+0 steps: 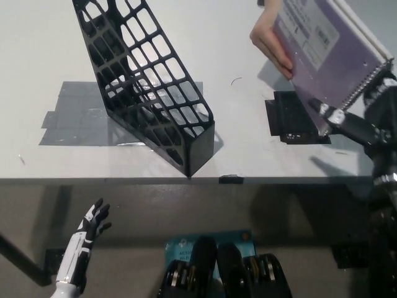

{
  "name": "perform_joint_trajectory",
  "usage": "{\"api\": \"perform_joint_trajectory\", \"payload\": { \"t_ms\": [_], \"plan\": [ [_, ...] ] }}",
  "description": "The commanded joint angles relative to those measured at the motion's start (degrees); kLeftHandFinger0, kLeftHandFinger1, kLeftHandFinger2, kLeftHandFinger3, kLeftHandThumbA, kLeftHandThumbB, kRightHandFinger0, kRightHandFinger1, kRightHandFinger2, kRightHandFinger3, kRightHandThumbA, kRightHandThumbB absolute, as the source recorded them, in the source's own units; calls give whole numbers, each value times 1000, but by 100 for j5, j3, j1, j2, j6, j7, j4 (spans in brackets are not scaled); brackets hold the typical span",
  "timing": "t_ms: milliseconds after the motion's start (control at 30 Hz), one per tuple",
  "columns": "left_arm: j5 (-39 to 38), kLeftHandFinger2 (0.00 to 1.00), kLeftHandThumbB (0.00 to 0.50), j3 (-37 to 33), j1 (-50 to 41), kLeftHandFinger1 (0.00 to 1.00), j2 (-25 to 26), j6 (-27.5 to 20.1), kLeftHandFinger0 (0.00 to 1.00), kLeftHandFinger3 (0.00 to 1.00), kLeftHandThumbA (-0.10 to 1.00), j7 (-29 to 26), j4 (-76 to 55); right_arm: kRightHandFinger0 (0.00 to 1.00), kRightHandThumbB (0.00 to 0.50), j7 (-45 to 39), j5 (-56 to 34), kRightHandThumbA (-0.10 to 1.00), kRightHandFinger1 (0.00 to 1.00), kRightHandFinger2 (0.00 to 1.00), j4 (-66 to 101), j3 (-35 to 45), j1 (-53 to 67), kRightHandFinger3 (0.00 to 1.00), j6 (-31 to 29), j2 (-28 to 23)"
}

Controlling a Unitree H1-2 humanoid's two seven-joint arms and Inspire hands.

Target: A person hands a notebook to the robot and the robot grabs it with its right hand and places it in the magazine stand kept in the centre of the desk infront of it.

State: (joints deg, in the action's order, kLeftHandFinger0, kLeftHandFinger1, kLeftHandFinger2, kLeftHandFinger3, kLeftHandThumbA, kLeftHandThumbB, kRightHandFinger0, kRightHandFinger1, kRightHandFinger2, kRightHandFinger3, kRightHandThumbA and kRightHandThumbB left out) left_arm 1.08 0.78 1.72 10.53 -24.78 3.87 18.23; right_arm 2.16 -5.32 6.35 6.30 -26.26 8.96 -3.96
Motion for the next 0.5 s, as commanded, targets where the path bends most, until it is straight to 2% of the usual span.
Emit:
{"api": "perform_joint_trajectory", "payload": {
  "t_ms": [0,33,133,233,300,367,400,467],
  "plan": [
    [-51,1000,500,21,68,1000,91,-215,948,1000,1000,61,-83,1000,308,67,213,1000,1000,1000,-334,-124,-600,1000,21,8],
    [-45,1000,500,19,67,1000,94,-215,951,1000,1000,59,-87,1000,311,65,206,1000,1000,1000,-385,-131,-644,1000,21,-1],
    [4,1000,500,7,75,1000,110,-215,952,1000,1000,40,-77,1000,379,39,87,1000,1000,1000,-915,-55,-1035,1000,-163,-34],
    [-1,1000,500,10,76,1000,109,-215,949,1000,1000,40,-69,1000,390,31,104,1000,1000,1000,-1116,-44,-1162,1000,-204,-73],
    [16,1000,500,9,72,1000,110,-215,951,1000,1000,30,-88,1000,386,-30,-42,1000,1000,1000,-1414,28,-1369,1000,-215,-93],
    [43,1000,500,13,104,1000,114,-215,962,1000,1000,8,-85,1000,327,-72,-143,1000,1000,1000,-1670,86,-1506,1000,-300,-95],
    [43,1000,500,13,103,1000,113,-215,963,1000,1000,8,-88,1000,325,-80,-152,1000,1000,1000,-1713,99,-1523,1000,-324,-92],
    [2,1000,500,22,116,1000,106,-215,968,1000,1000,22,-81,1000,289,-27,-124,1000,1000,1000,-1955,136,-1657,1000,-439,-71]
  ]
}}
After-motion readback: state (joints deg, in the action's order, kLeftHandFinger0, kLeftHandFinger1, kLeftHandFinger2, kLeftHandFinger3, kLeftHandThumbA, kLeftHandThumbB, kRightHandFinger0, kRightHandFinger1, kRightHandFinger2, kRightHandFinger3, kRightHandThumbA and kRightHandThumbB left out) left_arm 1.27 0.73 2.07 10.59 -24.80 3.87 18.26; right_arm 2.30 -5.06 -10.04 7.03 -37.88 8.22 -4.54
